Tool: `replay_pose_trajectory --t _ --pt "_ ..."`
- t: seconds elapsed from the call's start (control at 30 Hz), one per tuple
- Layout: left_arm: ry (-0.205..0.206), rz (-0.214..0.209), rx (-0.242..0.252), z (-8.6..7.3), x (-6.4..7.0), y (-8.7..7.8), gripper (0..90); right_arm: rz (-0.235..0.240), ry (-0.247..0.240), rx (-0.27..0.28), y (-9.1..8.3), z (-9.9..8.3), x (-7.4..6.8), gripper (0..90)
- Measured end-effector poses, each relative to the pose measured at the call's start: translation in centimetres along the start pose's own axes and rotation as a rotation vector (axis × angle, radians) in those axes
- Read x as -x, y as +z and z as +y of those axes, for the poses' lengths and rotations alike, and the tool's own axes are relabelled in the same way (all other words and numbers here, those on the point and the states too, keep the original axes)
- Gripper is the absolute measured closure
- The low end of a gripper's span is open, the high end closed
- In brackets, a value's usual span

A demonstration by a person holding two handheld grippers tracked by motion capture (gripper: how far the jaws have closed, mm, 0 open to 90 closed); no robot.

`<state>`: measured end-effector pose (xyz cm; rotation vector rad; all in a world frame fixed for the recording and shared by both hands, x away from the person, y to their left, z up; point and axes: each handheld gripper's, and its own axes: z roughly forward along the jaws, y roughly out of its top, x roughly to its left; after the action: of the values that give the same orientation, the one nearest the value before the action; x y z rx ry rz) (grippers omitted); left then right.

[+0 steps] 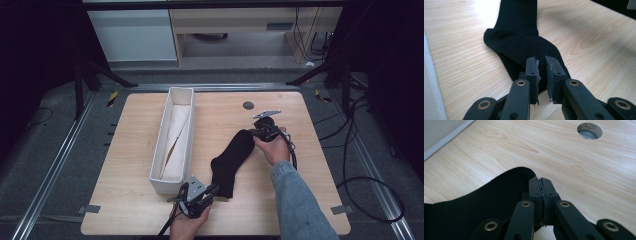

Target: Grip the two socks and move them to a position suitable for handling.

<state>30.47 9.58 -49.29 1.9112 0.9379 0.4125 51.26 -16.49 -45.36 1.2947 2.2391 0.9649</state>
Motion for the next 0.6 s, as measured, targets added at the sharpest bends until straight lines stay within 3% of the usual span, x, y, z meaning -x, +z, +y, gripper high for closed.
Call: replay_pose_trajectory --t 0.6 --pt "0.003 0.001 -0.041 -0.6 0.0 0.3 80.3 -0.054 -0.031 -0.09 2.3 -0.7 0.0 88.4"
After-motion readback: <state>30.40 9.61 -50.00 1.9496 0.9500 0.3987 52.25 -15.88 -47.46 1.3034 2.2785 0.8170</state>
